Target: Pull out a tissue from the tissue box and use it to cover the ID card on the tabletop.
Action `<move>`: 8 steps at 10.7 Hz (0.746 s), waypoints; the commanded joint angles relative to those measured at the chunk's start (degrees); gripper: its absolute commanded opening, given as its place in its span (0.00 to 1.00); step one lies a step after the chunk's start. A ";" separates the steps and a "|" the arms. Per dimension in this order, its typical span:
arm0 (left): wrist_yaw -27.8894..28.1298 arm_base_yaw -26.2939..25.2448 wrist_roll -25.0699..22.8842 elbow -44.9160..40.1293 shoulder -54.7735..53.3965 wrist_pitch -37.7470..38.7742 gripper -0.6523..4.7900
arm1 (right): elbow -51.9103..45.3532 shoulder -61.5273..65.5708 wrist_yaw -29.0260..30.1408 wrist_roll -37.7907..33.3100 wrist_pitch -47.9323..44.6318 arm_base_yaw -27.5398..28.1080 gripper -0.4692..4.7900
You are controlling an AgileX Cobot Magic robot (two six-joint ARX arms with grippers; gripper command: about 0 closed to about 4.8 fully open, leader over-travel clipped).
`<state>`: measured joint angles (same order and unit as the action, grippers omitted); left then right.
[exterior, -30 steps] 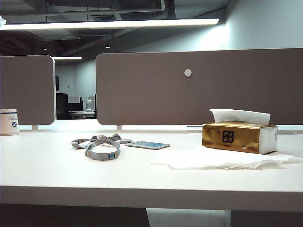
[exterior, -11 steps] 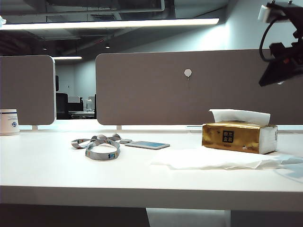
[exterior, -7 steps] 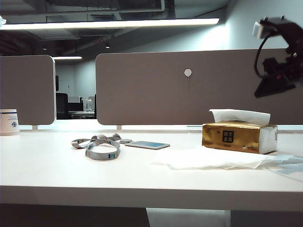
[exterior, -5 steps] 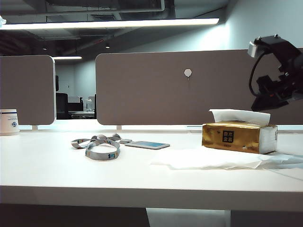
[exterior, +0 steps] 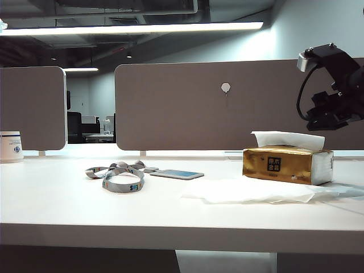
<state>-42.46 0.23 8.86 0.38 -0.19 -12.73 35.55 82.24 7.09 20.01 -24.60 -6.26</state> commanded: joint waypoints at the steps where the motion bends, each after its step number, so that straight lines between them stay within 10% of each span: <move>1: 0.04 0.07 0.17 0.24 -0.04 -0.68 0.11 | 0.22 -0.04 -0.17 -0.04 -1.01 0.15 0.26; 2: 0.04 0.07 0.17 0.24 -0.04 -0.70 0.11 | 0.22 -0.02 -0.17 -0.02 -1.03 0.15 0.46; 5: 0.04 0.07 0.17 0.24 -0.04 -0.68 0.11 | 0.22 0.13 -1.11 -0.02 -1.44 0.15 0.63; 8: 0.00 0.07 0.17 0.24 -0.04 -0.70 0.11 | 0.31 7.80 -3.48 -0.04 -9.68 0.22 0.56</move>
<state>-42.44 0.23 8.86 0.38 -0.19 -12.75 35.59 89.80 4.73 20.03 -31.92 -6.07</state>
